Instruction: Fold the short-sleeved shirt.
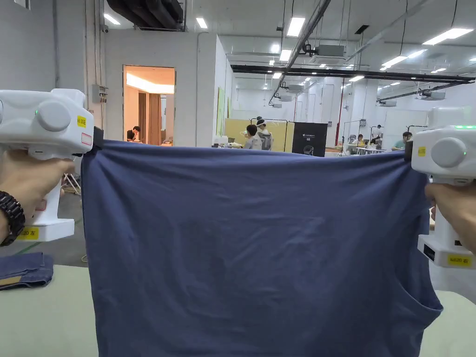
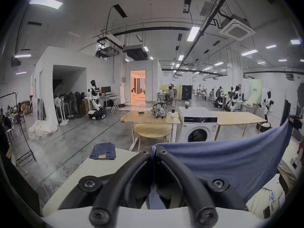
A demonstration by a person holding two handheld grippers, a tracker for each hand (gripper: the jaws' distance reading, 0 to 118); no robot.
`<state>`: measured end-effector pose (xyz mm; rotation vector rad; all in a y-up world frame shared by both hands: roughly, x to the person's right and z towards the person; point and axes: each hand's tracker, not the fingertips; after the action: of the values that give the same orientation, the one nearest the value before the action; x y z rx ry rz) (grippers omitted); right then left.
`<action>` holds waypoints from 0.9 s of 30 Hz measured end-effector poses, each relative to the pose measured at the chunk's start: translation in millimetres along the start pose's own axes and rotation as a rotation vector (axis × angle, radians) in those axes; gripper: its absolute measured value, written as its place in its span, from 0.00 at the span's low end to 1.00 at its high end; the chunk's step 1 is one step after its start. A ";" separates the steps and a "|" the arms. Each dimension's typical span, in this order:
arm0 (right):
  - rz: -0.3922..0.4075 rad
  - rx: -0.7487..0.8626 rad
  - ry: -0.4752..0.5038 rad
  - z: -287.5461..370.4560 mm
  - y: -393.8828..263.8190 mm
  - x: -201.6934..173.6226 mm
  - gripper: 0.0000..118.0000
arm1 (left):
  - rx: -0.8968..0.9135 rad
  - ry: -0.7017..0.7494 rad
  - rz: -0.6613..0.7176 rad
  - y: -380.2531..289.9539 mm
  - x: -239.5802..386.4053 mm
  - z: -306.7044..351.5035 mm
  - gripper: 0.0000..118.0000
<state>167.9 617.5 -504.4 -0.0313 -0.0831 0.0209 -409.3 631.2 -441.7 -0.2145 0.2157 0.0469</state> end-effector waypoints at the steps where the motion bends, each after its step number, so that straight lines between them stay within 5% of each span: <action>1: 0.000 0.009 -0.003 -2.2 4.5 -1.2 0.00 | 0.015 0.007 0.003 5.7 0.9 -2.3 0.00; 11: 0.019 0.047 0.003 -18.9 1.3 1.5 0.00 | 0.027 0.029 -0.020 0.6 7.0 -14.6 0.00; 27: 0.104 -0.103 -0.003 55.1 -141.8 14.8 0.00 | -0.130 -0.025 -0.075 -155.9 -2.5 6.8 0.00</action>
<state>180.8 477.8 -443.7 -0.1382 -0.0857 0.1202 -399.5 480.5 -402.6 -0.3513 0.1799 -0.0111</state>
